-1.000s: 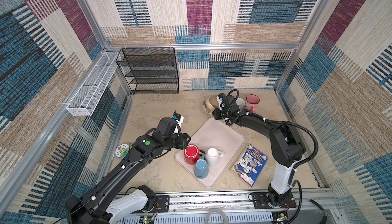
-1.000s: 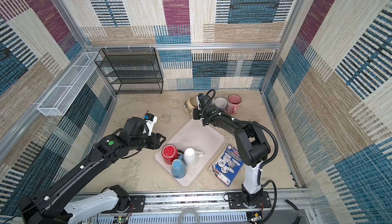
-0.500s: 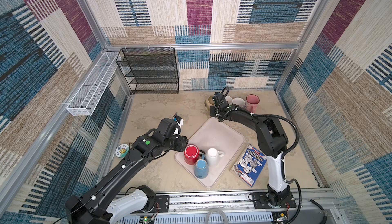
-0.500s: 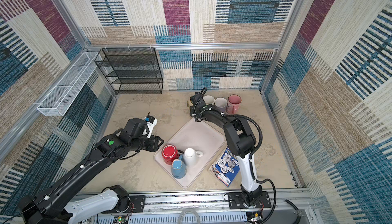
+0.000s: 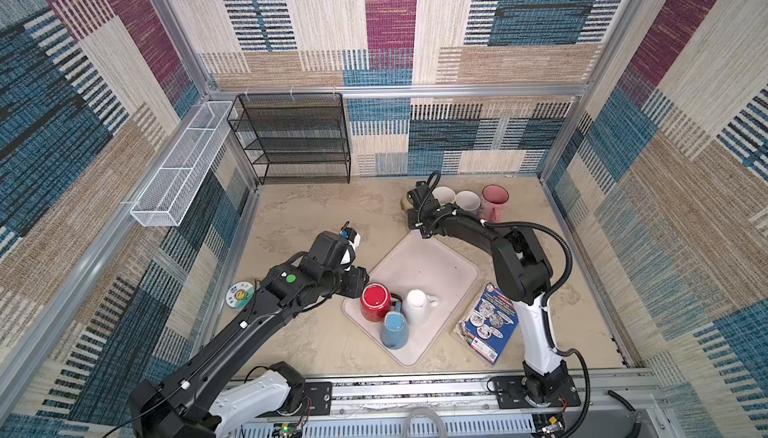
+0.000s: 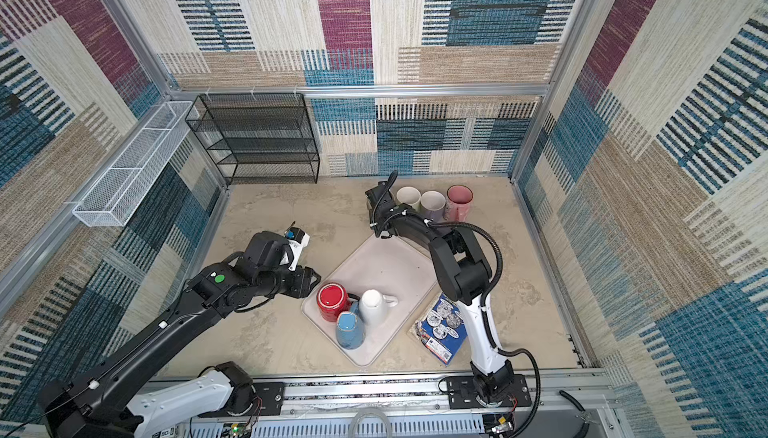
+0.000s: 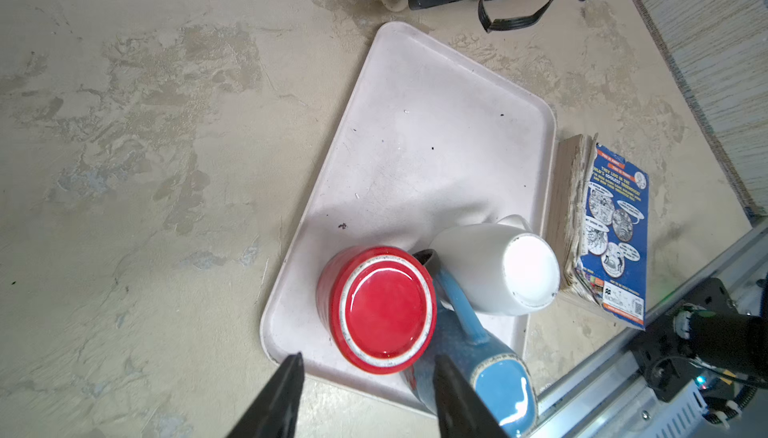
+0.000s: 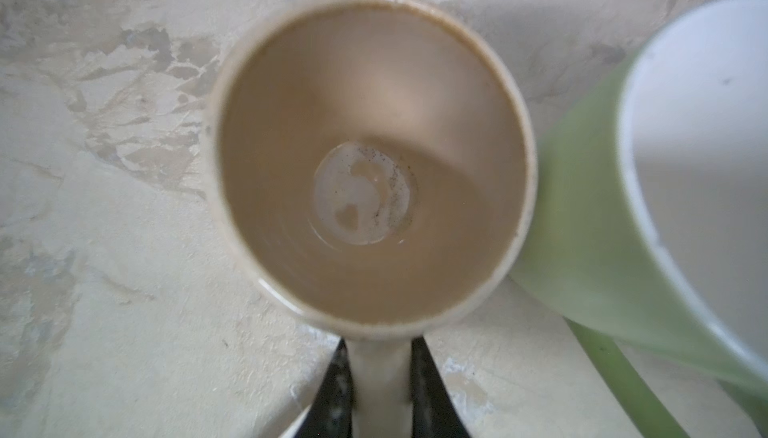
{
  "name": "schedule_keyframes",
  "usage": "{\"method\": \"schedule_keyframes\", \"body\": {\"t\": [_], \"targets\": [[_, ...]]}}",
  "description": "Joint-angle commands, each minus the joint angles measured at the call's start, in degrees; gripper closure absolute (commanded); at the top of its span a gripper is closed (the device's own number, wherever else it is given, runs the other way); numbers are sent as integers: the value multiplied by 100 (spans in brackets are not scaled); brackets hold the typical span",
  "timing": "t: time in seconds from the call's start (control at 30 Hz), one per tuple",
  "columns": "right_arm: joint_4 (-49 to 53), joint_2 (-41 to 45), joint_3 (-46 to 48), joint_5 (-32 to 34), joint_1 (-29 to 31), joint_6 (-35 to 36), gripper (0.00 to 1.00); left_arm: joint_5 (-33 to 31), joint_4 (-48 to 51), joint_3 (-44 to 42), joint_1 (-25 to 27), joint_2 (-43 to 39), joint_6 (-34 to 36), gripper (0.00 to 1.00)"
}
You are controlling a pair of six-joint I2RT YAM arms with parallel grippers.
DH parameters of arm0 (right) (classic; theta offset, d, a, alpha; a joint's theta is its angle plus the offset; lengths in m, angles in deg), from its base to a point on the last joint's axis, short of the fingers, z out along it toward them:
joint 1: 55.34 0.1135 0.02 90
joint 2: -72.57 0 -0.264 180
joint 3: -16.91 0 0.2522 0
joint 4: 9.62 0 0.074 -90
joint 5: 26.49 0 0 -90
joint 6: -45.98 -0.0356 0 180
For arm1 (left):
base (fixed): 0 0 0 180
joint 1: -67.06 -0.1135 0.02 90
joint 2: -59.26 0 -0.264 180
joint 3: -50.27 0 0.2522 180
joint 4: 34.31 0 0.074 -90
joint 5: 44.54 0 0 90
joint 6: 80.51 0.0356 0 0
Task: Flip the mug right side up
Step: 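Set the cream mug upright beside the green mug with the right gripper, then open the right gripper and move it to the upside-down white mug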
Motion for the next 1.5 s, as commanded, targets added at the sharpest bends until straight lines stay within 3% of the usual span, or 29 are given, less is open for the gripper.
{"method": "schedule_keyframes", "body": {"t": [0.0,0.17,0.3,0.6,0.97,1.07,1.47], "targets": [[-213,-37,-112,293,52,69,100,69,-5,-25,-9,1,104,45],[-143,-78,-90,358,88,82,100,69,47,0,-5,9,106,45],[-92,-118,-87,390,88,90,94,94,134,101,-5,61,105,45],[-99,39,48,399,97,158,65,130,452,365,-5,202,218,46],[-146,540,284,192,117,276,53,122,649,595,-7,237,227,46],[-211,909,504,-31,121,312,50,130,710,696,0,283,236,46],[-395,3609,2992,-910,243,305,39,218,757,933,95,601,218,47]]}}
